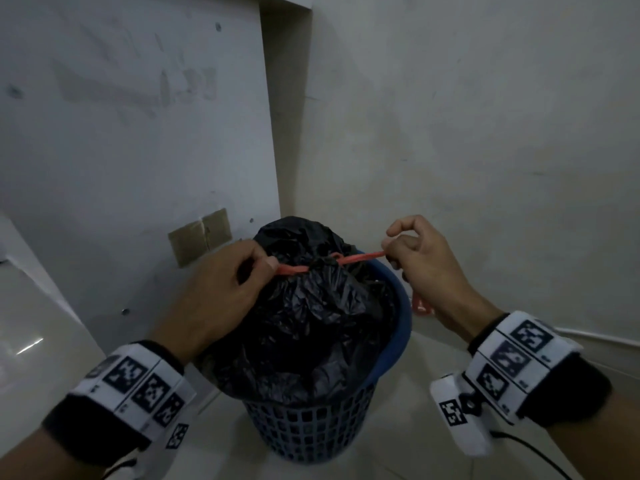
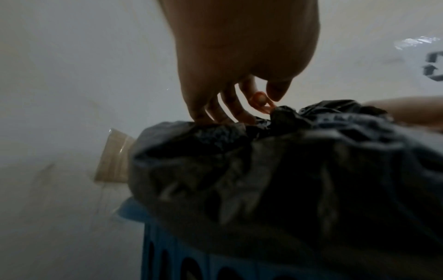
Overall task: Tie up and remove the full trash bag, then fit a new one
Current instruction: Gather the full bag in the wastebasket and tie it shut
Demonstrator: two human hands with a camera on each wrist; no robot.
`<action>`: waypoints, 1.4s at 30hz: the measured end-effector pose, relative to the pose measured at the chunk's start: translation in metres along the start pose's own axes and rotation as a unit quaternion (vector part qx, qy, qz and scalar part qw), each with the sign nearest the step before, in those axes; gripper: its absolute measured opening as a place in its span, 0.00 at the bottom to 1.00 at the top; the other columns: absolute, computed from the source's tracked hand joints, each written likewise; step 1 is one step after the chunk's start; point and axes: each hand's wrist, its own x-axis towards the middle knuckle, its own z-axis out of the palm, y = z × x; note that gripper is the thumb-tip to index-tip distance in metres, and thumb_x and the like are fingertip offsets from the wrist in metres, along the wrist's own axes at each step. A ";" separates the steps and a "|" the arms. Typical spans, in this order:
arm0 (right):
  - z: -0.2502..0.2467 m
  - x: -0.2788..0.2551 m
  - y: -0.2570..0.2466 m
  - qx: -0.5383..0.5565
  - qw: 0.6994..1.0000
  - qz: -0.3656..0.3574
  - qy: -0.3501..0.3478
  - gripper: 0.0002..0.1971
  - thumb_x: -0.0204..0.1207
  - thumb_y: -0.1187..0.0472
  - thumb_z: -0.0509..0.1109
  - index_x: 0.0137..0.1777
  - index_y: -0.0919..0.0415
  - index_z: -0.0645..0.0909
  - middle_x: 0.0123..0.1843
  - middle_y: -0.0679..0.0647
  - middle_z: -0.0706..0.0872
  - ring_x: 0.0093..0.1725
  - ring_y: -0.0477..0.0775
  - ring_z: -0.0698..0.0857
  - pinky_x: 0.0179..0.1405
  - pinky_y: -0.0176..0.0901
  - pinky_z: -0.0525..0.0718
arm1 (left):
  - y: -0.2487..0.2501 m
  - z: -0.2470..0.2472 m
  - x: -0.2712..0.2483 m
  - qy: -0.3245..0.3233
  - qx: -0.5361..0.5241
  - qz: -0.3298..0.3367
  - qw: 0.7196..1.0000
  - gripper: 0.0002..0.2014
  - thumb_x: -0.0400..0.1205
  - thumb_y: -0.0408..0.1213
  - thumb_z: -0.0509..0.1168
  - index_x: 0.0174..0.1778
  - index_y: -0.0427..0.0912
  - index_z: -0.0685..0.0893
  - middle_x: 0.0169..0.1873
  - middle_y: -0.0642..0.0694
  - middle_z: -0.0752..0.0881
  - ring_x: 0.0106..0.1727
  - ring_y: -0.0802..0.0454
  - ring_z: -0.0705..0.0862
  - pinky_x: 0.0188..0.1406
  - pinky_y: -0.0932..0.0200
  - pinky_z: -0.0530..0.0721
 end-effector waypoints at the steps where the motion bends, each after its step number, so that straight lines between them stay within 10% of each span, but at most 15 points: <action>1: -0.002 -0.002 -0.003 0.002 1.000 -0.018 -0.011 0.01 0.83 0.67 0.64 0.50 0.62 0.75 0.30 0.55 0.80 0.23 0.38 0.74 0.24 0.23 0.71 | 0.002 0.000 -0.002 -0.008 0.005 0.013 1.000 0.11 0.80 0.56 0.63 0.47 0.52 0.80 0.41 0.57 0.83 0.39 0.67 0.79 0.38 0.71 0.74; 6: 0.010 -0.011 -0.020 0.076 0.992 -0.055 -0.079 0.02 0.82 0.69 0.66 0.50 0.62 0.79 0.38 0.55 0.90 0.36 0.40 0.86 0.39 0.28 0.81 | 0.026 0.016 -0.004 -0.145 0.047 0.083 0.985 0.39 0.70 0.70 0.65 0.77 0.69 0.60 0.74 0.66 0.65 0.64 0.74 0.74 0.65 0.69 0.72; 8: 0.020 -0.012 -0.025 0.125 0.984 -0.062 -0.109 0.04 0.81 0.69 0.67 0.50 0.61 0.81 0.42 0.57 0.92 0.42 0.47 0.88 0.47 0.39 0.86 | 0.030 0.027 -0.001 -0.168 0.076 0.081 0.980 0.35 0.73 0.66 0.66 0.76 0.66 0.65 0.71 0.63 0.71 0.64 0.69 0.78 0.64 0.64 0.77; 11: 0.030 -0.013 -0.027 0.130 0.980 -0.075 -0.133 0.04 0.81 0.68 0.68 0.53 0.63 0.82 0.49 0.59 0.92 0.47 0.51 0.89 0.54 0.43 0.87 | 0.028 0.035 0.003 -0.140 0.081 0.063 0.985 0.13 0.81 0.57 0.61 0.46 0.51 0.77 0.41 0.53 0.83 0.40 0.61 0.81 0.41 0.59 0.77; 13: 0.032 -0.012 -0.020 0.055 0.984 -0.109 -0.133 0.06 0.79 0.65 0.70 0.54 0.62 0.85 0.51 0.56 0.91 0.53 0.51 0.89 0.60 0.43 0.85 | 0.024 0.035 0.003 -0.135 0.012 0.022 0.991 0.18 0.85 0.54 0.56 0.37 0.44 0.73 0.31 0.45 0.80 0.33 0.53 0.79 0.34 0.56 0.74; 20: 0.050 -0.034 0.019 -0.193 0.939 -0.182 -0.220 0.33 0.72 0.31 0.64 0.75 0.42 0.69 0.77 0.37 0.70 0.74 0.39 0.72 0.73 0.40 0.72 | 0.015 0.031 0.007 -0.111 -0.210 -0.170 0.956 0.17 0.87 0.50 0.54 0.47 0.47 0.87 0.44 0.52 0.89 0.48 0.56 0.87 0.55 0.63 0.82; 23: 0.060 -0.041 0.029 -0.207 0.936 -0.188 -0.212 0.30 0.74 0.29 0.58 0.65 0.49 0.74 0.58 0.46 0.85 0.54 0.45 0.84 0.54 0.50 0.84 | 0.023 0.029 0.005 -0.072 -0.281 -0.265 0.920 0.21 0.86 0.53 0.56 0.47 0.43 0.88 0.46 0.45 0.90 0.49 0.49 0.89 0.55 0.53 0.85; 28: 0.060 -0.029 0.026 -0.106 0.983 -0.106 -0.109 0.19 0.84 0.42 0.56 0.54 0.52 0.85 0.50 0.51 0.90 0.49 0.48 0.87 0.55 0.51 0.84 | 0.025 0.028 0.001 -0.028 -0.073 -0.010 0.997 0.26 0.79 0.69 0.50 0.50 0.54 0.82 0.45 0.58 0.85 0.48 0.65 0.83 0.47 0.64 0.79; 33: 0.054 -0.016 0.012 0.065 0.990 0.078 -0.101 0.22 0.85 0.41 0.54 0.61 0.54 0.82 0.53 0.47 0.87 0.55 0.49 0.86 0.60 0.45 0.83 | 0.024 0.039 -0.002 -0.122 -0.048 -0.040 0.990 0.24 0.79 0.65 0.48 0.54 0.53 0.77 0.46 0.63 0.83 0.46 0.69 0.82 0.43 0.75 0.76; 36: 0.049 -0.026 0.008 -0.028 0.996 -0.059 -0.059 0.17 0.84 0.39 0.54 0.63 0.48 0.73 0.57 0.44 0.81 0.56 0.41 0.80 0.52 0.26 0.75 | 0.017 0.041 -0.002 -0.087 -0.068 -0.084 0.990 0.23 0.80 0.64 0.48 0.49 0.53 0.82 0.45 0.62 0.85 0.46 0.65 0.83 0.42 0.77 0.73; 39: 0.046 -0.038 0.019 -0.157 0.952 -0.195 -0.179 0.33 0.76 0.33 0.62 0.79 0.41 0.61 0.77 0.40 0.70 0.75 0.38 0.69 0.72 0.33 0.67 | 0.014 0.037 0.005 -0.099 -0.137 -0.174 0.970 0.24 0.83 0.61 0.48 0.46 0.51 0.85 0.42 0.57 0.87 0.44 0.62 0.83 0.42 0.70 0.77; 42: 0.047 -0.036 0.031 -0.306 0.893 -0.263 -0.200 0.27 0.75 0.33 0.63 0.72 0.42 0.71 0.63 0.43 0.84 0.61 0.41 0.80 0.56 0.33 0.73 | 0.013 0.033 0.012 -0.155 -0.124 -0.272 0.941 0.30 0.83 0.64 0.46 0.54 0.47 0.86 0.47 0.50 0.87 0.48 0.54 0.84 0.49 0.62 0.79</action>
